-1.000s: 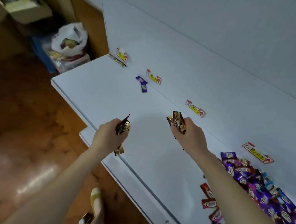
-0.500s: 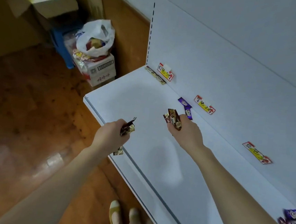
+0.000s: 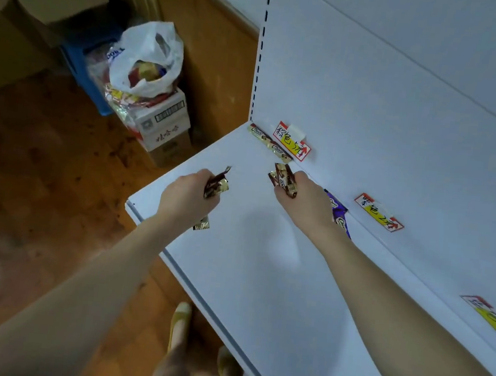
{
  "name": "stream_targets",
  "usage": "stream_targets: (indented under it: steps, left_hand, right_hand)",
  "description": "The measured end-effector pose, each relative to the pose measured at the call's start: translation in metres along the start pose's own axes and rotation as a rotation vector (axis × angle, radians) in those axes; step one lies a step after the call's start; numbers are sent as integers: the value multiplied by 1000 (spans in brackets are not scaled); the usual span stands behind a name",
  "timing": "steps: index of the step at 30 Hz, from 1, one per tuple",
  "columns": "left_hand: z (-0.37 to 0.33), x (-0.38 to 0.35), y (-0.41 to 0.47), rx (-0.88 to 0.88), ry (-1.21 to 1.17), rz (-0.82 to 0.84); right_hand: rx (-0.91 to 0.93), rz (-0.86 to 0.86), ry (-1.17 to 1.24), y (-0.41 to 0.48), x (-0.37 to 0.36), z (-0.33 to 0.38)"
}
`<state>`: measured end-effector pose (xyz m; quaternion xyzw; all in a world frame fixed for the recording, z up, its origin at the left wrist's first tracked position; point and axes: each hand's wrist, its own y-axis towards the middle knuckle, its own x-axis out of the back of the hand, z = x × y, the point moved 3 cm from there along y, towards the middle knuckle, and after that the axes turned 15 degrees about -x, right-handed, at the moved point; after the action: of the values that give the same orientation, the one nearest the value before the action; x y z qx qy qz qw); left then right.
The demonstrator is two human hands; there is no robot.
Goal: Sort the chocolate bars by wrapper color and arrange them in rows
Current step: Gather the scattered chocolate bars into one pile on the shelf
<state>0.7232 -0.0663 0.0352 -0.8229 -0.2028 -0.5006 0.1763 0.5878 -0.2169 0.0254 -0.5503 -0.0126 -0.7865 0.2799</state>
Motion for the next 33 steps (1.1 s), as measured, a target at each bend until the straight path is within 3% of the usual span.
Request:
stream_targets:
  steps: [5, 12, 16, 30, 33]
  left_hand:
    - [28, -19, 69, -75, 7, 5]
    - [49, -58, 139, -185, 57, 146]
    - [53, -65, 159, -262, 86, 114]
    - [60, -66, 140, -396, 12, 224]
    - [60, -63, 127, -450, 56, 179]
  right_hand:
    - [-61, -3, 17, 40, -28, 21]
    - [-190, -26, -2, 89, -66, 37]
    - [-228, -47, 14, 107, -73, 40]
    - [-271, -1, -49, 100, -68, 46]
    - [-246, -20, -81, 89, -61, 46]
